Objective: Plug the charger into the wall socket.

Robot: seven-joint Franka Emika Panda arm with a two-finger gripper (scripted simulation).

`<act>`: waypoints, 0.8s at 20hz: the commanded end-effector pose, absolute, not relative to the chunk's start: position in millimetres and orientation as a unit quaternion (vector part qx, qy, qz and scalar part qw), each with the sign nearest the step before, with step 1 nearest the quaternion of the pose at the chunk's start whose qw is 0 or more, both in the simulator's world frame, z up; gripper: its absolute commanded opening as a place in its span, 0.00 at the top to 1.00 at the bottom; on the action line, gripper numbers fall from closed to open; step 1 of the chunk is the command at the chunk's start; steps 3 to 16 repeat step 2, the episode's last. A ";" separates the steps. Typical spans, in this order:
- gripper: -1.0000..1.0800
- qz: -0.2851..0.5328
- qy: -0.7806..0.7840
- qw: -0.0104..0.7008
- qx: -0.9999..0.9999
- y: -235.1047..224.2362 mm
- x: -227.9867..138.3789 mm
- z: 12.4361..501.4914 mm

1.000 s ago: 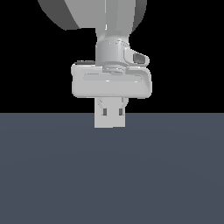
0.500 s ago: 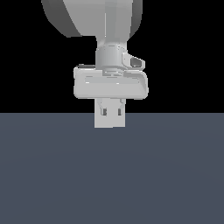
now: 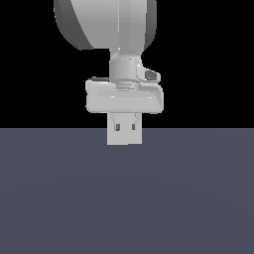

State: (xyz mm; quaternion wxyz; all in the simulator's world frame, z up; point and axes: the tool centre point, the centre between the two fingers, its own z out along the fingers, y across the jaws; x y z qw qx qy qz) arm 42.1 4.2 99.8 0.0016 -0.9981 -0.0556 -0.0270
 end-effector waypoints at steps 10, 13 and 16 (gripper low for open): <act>1.00 -0.027 -0.056 0.002 -0.998 4.3 44.7 100.0; 1.00 -0.027 -0.056 0.002 -0.998 4.3 44.7 100.0; 1.00 -0.027 -0.056 0.002 -0.998 4.3 44.7 100.0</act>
